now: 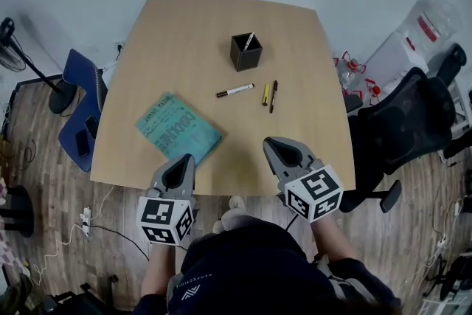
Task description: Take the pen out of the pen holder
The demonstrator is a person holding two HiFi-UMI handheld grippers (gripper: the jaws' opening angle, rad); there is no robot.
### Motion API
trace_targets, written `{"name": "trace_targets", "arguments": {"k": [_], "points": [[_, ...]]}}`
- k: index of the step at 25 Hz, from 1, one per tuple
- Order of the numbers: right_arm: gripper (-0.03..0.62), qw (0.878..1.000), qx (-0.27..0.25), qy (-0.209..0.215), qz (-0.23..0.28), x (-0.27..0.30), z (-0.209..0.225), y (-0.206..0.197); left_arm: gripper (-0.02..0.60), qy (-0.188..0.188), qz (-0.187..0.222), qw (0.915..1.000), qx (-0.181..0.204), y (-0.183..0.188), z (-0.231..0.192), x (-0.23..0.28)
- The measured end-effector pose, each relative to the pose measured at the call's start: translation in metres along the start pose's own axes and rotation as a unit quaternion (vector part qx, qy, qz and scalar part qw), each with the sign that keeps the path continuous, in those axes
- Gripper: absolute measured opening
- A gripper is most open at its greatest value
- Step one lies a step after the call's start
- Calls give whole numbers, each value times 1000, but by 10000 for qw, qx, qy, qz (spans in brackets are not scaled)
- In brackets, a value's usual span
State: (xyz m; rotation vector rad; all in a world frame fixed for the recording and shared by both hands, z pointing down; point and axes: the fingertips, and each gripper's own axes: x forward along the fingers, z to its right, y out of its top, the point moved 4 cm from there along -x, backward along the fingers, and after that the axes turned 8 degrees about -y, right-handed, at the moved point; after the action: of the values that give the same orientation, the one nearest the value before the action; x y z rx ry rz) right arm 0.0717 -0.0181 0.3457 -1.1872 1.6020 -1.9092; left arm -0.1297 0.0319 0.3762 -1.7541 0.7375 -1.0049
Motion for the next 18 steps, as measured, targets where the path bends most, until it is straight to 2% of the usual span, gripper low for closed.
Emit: {"name": "trace_targets", "arguments": {"k": [6, 12, 18], "points": [[2, 9999, -67, -4, 82, 28, 43, 18, 6, 161, 78, 9998, 14, 21, -15, 37], [3, 9999, -138, 44, 91, 55, 83, 38, 8, 97, 115, 9999, 40, 44, -17, 72], [64, 9999, -83, 27, 108, 86, 105, 53, 8, 66, 72, 9998, 199, 61, -26, 96]]}}
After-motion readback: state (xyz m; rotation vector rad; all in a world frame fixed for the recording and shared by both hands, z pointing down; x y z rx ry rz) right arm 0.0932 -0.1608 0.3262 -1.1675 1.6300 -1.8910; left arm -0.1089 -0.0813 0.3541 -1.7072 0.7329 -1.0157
